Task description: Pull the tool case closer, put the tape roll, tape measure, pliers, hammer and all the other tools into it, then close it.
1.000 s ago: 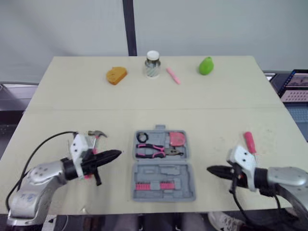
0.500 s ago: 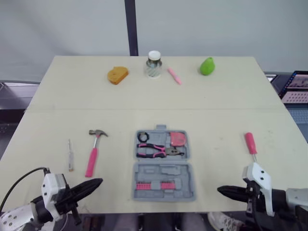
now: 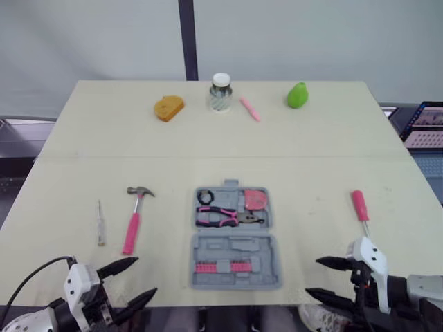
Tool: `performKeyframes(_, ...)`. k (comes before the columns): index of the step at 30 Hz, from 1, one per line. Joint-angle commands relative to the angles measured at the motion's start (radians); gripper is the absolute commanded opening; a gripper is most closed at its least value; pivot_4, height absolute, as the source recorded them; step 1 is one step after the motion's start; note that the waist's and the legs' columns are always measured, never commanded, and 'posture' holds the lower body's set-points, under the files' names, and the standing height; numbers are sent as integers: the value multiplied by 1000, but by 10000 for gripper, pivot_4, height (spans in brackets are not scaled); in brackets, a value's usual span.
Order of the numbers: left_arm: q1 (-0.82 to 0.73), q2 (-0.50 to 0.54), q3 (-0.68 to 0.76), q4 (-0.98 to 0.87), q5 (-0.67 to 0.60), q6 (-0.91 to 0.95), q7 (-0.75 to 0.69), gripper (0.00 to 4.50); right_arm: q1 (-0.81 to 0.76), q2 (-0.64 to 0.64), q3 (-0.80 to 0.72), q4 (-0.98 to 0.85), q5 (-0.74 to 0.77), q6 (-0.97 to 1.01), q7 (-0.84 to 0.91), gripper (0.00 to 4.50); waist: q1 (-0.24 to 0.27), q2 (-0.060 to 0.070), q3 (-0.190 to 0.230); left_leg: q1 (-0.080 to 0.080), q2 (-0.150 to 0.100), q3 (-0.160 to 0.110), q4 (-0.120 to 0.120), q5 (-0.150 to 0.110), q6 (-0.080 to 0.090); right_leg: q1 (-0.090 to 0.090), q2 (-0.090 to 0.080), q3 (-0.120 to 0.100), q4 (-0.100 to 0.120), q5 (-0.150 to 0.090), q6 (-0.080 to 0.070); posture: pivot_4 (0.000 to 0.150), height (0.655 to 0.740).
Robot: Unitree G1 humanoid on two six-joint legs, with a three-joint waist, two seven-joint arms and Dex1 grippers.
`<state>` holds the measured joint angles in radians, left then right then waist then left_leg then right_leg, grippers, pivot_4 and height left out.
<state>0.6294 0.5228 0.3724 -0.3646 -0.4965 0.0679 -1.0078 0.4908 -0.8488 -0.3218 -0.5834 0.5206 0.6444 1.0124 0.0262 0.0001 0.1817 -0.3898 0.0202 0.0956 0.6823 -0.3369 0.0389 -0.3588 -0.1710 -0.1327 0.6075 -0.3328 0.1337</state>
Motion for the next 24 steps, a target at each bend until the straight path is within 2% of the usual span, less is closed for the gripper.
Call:
performKeyframes(1,9,1,8,-82,-34,66,69,45000,-8,-16,-23,-22,10,-51,32,44830,0,0,0,0,0,0,0,0,1,0,0,0,0,0,0,1500,6950)
performKeyframes(4,8,-8,39,-169,-86,203,202,45000,-68,-3,-42,-53,-17,-152,16,44830,-2,0,0,0,0,0,0,1,2,0,1,0,0,0,0,1500,6950)
performKeyframes(9,-5,-34,138,-310,-258,440,467,45000,-120,-1,-44,-68,8,-285,94,44830,-1,-2,1,1,1,0,0,2,2,1,3,1,0,0,0,1500,6950)
performKeyframes(15,-49,13,252,-372,-402,664,715,45000,-118,34,2,-1,4,-428,182,44830,3,-3,1,0,0,-1,0,2,3,2,6,0,1,0,0,1500,6950)
performKeyframes(18,-107,46,291,-351,-421,748,820,45000,-114,38,23,36,-15,-473,199,44830,2,-3,1,1,-2,-1,1,4,4,3,5,0,2,0,0,1500,6950)
performKeyframes(21,-172,102,269,-329,-374,822,889,45000,-127,38,45,69,-15,-494,208,44830,1,-3,1,2,-2,-1,1,4,4,3,4,1,3,0,0,1500,6950)
performKeyframes(24,-240,104,257,-310,-377,890,966,45000,-144,38,61,83,-15,-493,197,44830,1,-3,1,2,-2,-1,1,4,3,2,4,1,3,0,0,1500,6950)
